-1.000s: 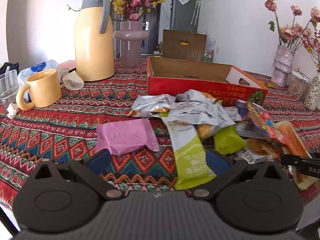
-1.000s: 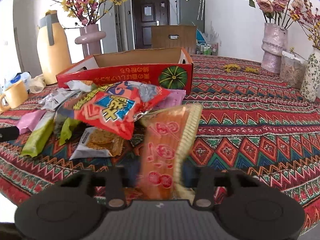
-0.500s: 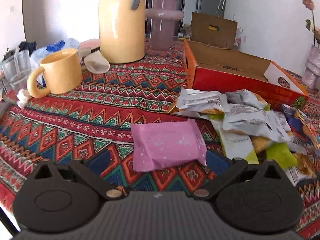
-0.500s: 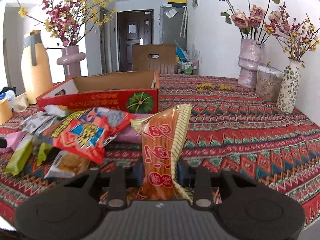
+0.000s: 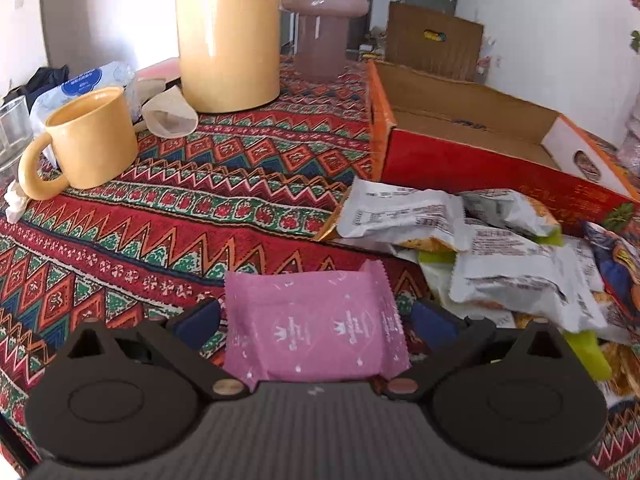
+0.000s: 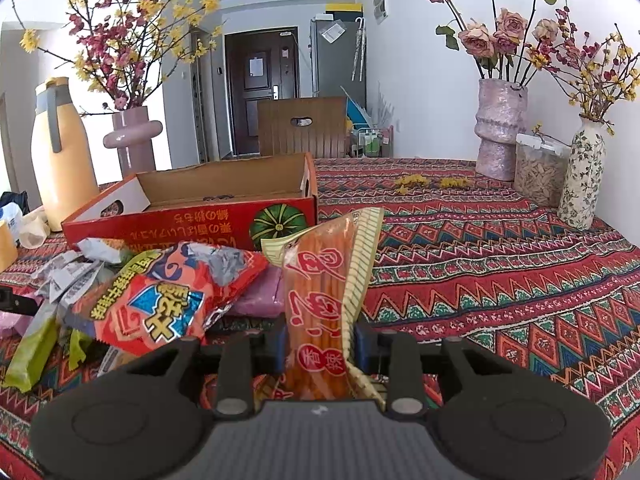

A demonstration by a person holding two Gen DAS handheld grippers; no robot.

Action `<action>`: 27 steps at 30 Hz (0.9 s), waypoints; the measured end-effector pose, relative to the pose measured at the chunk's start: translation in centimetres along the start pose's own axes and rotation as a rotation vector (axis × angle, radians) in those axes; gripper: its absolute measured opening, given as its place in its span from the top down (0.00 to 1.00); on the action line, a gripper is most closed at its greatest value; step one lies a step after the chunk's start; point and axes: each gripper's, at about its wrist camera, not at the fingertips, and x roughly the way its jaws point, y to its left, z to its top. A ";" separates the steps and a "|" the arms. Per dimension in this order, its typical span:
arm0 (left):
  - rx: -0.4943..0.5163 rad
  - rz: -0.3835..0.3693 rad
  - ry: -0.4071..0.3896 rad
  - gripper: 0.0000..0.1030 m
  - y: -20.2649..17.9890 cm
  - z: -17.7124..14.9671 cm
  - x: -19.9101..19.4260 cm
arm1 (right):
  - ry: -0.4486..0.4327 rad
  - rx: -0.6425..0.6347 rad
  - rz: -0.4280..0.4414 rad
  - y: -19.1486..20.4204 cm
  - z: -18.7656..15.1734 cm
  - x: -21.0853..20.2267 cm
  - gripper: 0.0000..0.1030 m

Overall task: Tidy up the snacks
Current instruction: 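Grasp the pink packet with the left gripper while the right grasps the orange bread bag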

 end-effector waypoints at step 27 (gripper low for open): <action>0.006 0.053 -0.011 0.31 -0.1 -0.9 -0.9 | -0.047 0.046 0.063 -0.2 0.4 -1.8 0.70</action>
